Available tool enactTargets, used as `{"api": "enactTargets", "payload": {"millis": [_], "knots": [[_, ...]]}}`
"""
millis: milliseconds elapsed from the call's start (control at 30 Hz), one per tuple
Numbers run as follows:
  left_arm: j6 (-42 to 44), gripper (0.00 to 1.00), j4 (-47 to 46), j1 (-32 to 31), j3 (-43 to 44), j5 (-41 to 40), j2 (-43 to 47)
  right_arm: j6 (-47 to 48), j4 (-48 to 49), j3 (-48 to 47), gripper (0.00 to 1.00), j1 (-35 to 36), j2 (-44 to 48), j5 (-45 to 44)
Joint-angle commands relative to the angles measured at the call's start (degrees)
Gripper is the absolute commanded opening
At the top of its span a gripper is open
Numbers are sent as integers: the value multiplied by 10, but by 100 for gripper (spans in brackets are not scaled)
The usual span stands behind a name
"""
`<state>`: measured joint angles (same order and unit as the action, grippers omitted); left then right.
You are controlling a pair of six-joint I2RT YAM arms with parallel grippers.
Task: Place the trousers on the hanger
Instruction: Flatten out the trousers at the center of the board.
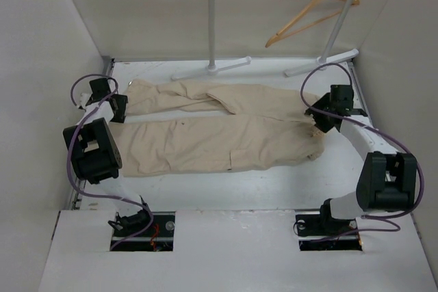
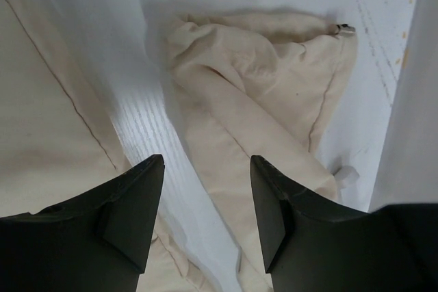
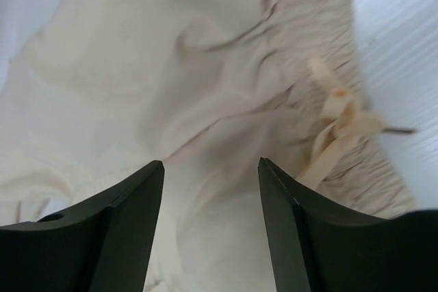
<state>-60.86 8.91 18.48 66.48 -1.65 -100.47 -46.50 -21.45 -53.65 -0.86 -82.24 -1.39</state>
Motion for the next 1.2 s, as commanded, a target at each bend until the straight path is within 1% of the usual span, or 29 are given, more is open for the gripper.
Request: {"api": "enactTargets", "payload": {"millis": [0,100,167,267,433,533,567,600,633,667,733,800,833,900,1000,1100,1167], "knots": [[-15,51,11,-1,37,-3,-26,-4,29,-45,65,-50,-13,-19],[-15,52,4,1,55,-12,-57,5,26,-71,69,-102,-42,-34],[-15,52,0,4,69,-15,-73,18,16,-98,72,-126,-81,-15],[-13,52,-23,5,78,-11,-90,38,9,-131,72,-135,-134,-8],[-12,52,-47,5,96,-1,-116,29,2,-132,72,-147,-171,-26],[-12,41,-53,5,109,5,-133,27,-3,-160,69,-150,-210,-20],[-12,35,-57,5,113,9,-137,27,-4,-174,67,-151,-227,-13],[-12,28,-60,5,116,10,-141,30,-4,-188,64,-150,-244,-9],[-12,21,-64,5,118,10,-143,33,-5,-201,59,-149,-257,-3],[-11,14,-68,5,120,11,-144,32,-10,-215,51,-148,-266,0],[-12,6,-77,6,120,16,-137,29,-27,-242,29,-147,-283,3],[-12,3,-93,6,121,22,-119,27,-39,-264,12,-150,-293,4],[-11,2,-101,7,122,24,-106,23,-39,-271,6,-154,-295,10],[-14,1,-112,11,127,28,-74,6,-28,-273,3,-167,-275,2],[-15,1,-124,17,146,31,-31,0,-18,-289,2,-188,-242,-24],[-21,1,-135,20,178,47,-1,-3,-26,-314,1,-204,-236,-29],[-30,1,-130,20,214,63,2,-3,-29,-320,1,-208,-240,-24]]}}
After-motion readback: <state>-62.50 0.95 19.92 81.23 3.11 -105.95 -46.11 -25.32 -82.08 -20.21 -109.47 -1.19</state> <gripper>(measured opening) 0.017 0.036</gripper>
